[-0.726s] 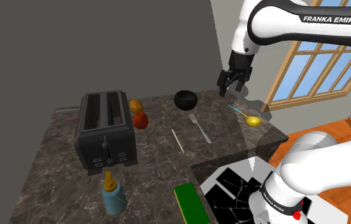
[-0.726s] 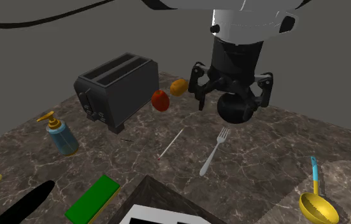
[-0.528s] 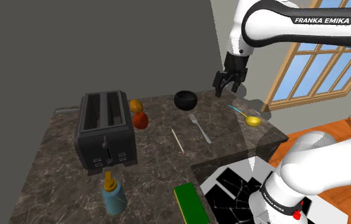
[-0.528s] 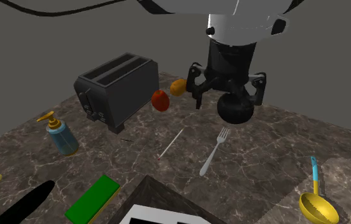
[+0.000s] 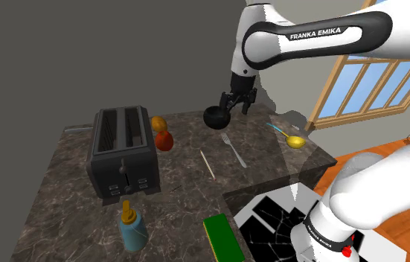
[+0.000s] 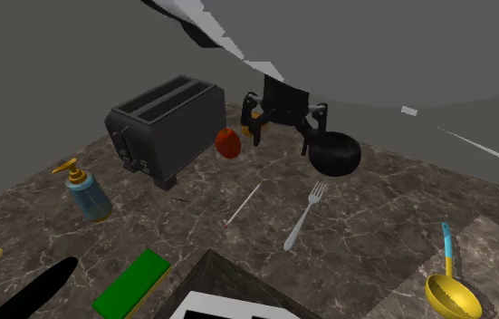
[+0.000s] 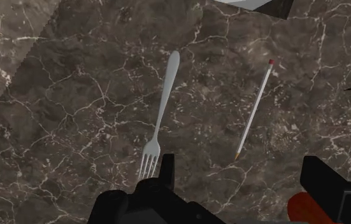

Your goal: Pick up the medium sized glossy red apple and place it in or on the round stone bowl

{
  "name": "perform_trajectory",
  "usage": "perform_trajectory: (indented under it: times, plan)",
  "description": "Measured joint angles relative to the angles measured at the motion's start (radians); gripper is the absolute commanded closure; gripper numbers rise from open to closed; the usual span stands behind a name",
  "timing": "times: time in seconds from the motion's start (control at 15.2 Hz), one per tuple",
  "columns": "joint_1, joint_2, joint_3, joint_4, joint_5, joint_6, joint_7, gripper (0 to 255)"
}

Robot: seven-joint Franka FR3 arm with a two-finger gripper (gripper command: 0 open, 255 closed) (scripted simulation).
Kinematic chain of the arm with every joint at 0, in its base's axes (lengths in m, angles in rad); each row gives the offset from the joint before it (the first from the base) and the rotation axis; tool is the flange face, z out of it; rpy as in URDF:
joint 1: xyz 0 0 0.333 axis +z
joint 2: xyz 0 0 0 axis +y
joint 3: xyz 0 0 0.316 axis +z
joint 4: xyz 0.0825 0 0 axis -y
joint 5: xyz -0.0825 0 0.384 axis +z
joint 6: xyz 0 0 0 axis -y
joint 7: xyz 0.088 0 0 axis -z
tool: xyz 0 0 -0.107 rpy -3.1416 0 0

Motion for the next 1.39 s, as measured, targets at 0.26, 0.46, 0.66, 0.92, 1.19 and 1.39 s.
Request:
perform_trajectory:
  times: [0.26,0.46,0.66,0.92,1.19,1.39]
  plan:
    - [0.016,0.146,0.021,0.087,0.012,0.059,0.009,0]
    - [0.032,0.252,0.045,0.142,0.019,0.11,0.027,0]
    - [0.045,0.359,0.062,0.215,0.019,0.145,0.038,0]
    - [0.066,0.498,0.085,0.328,0.013,0.171,0.06,0]
    - [0.086,0.653,0.101,0.462,-0.002,0.191,0.074,0]
    - [0.109,0.765,0.113,0.578,-0.015,0.188,0.093,0]
